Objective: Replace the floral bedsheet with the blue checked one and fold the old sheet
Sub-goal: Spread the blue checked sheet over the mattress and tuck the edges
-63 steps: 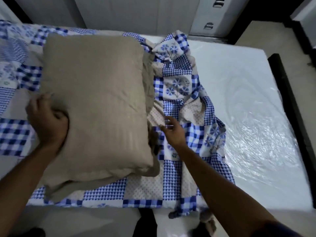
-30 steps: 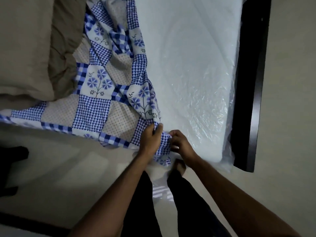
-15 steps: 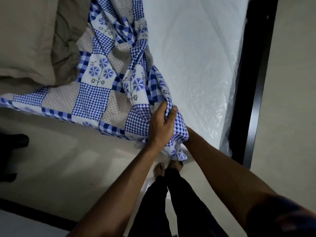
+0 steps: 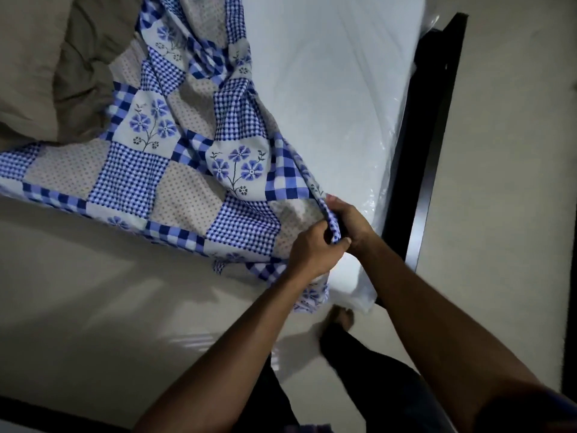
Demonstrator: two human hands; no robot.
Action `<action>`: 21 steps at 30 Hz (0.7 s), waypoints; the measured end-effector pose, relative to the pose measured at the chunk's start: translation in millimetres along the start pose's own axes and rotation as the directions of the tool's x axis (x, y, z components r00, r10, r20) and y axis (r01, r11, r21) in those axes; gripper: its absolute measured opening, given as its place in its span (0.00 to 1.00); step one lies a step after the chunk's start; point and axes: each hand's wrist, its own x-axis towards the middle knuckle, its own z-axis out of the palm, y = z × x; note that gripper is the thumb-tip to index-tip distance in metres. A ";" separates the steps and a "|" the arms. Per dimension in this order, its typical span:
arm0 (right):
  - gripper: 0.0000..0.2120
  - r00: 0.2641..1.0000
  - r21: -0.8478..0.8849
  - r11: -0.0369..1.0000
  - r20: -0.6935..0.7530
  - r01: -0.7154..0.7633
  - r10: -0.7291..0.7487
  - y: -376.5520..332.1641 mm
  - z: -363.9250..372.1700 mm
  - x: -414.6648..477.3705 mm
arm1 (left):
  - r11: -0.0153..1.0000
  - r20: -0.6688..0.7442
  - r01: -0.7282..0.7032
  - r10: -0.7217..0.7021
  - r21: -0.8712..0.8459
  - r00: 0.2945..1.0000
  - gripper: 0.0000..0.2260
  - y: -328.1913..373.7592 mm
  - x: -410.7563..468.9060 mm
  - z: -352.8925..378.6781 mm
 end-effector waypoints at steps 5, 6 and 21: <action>0.03 0.943 -0.228 0.948 -0.195 0.224 -0.270 -18.1 -39.6 20.3 | 0.998 -0.128 0.059 -0.061 -0.021 0.990 0.17 -2.7 19.0 18.1; 0.05 0.923 -0.357 0.898 -0.183 0.258 -0.338 -16.2 -52.0 23.8 | 0.998 -0.192 0.067 -0.065 0.003 0.979 0.16 0.0 25.4 22.6; 0.10 0.904 -0.685 0.605 0.206 0.407 -0.375 -50.1 -255.7 33.1 | 0.887 -0.532 0.411 -0.250 0.208 0.809 0.19 115.0 76.8 177.6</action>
